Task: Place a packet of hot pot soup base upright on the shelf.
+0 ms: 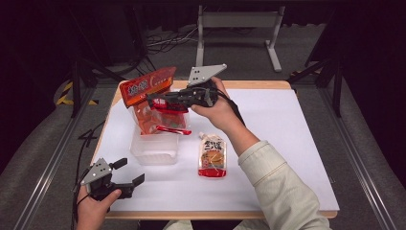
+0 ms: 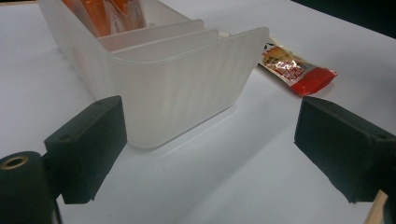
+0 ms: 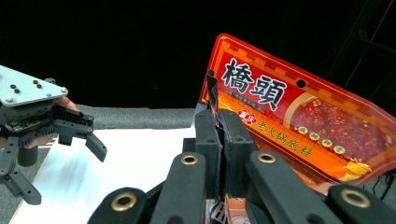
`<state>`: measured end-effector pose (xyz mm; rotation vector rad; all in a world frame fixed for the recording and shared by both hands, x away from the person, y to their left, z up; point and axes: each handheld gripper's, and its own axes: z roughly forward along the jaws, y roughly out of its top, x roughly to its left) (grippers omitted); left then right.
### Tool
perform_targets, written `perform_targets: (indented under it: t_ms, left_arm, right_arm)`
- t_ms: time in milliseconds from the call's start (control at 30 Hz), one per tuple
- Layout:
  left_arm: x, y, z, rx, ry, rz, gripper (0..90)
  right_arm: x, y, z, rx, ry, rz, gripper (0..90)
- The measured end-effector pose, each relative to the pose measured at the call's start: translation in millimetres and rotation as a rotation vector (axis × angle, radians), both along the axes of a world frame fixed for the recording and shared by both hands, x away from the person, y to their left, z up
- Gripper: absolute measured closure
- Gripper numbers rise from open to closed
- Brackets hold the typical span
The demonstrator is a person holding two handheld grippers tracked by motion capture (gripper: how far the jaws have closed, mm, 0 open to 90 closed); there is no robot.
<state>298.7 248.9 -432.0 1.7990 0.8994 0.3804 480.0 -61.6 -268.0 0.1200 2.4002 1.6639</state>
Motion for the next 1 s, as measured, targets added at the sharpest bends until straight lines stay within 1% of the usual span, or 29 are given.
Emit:
perform_targets:
  t_ms: [233, 500, 600, 833, 1000]
  left_arm:
    - [-0.8, 0.8, 0.1, 0.0, -0.006, 0.002, 10.1]
    - [-0.1, 1.8, -0.2, -0.007, -0.002, 0.002, 10.1]
    - [0.5, 1.3, -0.2, -0.011, -0.005, -0.001, 10.1]
    - [2.5, -0.7, -0.3, -0.005, -0.008, -0.012, 10.1]
    - [2.6, -1.2, -0.8, -0.003, 0.003, -0.012, 10.1]
  right_arm:
    - [4.6, 9.2, -4.4, -0.005, -0.001, 0.018, 88.1]
    - [8.0, 25.4, -10.7, -0.019, -0.017, 0.049, 88.1]
    - [8.7, 27.4, -12.3, -0.019, -0.015, 0.054, 88.1]
    - [9.7, 32.3, -18.6, -0.028, -0.006, 0.058, 88.1]
    - [10.6, 35.1, -25.3, -0.028, 0.002, 0.062, 88.1]
